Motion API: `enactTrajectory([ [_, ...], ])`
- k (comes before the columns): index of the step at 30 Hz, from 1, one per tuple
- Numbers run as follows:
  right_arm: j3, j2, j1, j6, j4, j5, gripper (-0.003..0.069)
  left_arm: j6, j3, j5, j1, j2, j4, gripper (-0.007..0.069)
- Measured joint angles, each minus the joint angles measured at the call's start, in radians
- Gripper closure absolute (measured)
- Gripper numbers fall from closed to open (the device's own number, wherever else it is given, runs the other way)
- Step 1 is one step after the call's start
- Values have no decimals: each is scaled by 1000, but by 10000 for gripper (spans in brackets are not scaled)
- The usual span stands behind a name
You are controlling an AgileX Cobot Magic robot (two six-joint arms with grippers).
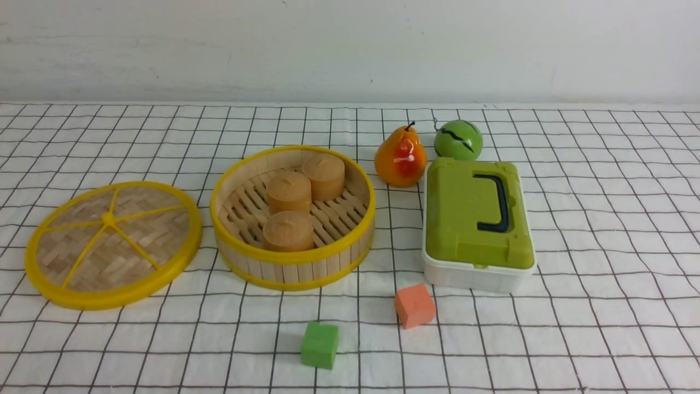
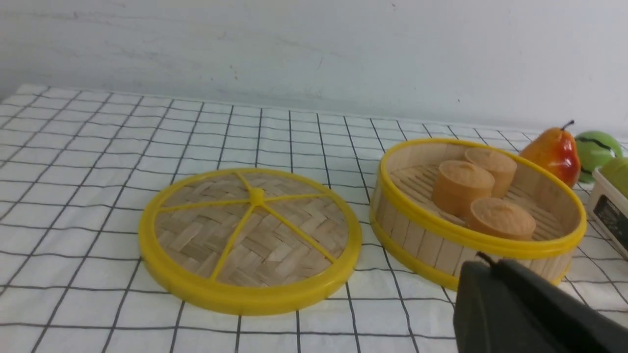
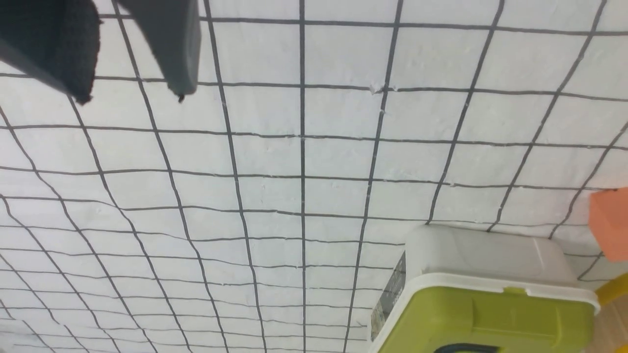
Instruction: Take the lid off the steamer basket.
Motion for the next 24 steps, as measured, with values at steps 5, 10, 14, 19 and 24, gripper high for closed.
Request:
enactTrajectory([
  [5,0,0,0,0,0,0,419,-118,63,-27,-46,-4,150,637],
  [10,0,0,0,0,0,0,419,-320,141,-4,-91,-4,299,637],
  [14,0,0,0,0,0,0,419,-317,158,119,-101,-4,302,637],
  [19,0,0,0,0,0,0,419,-244,157,135,-101,-4,275,637],
  [24,0,0,0,0,0,0,419,-235,157,137,-101,-4,275,637],
])
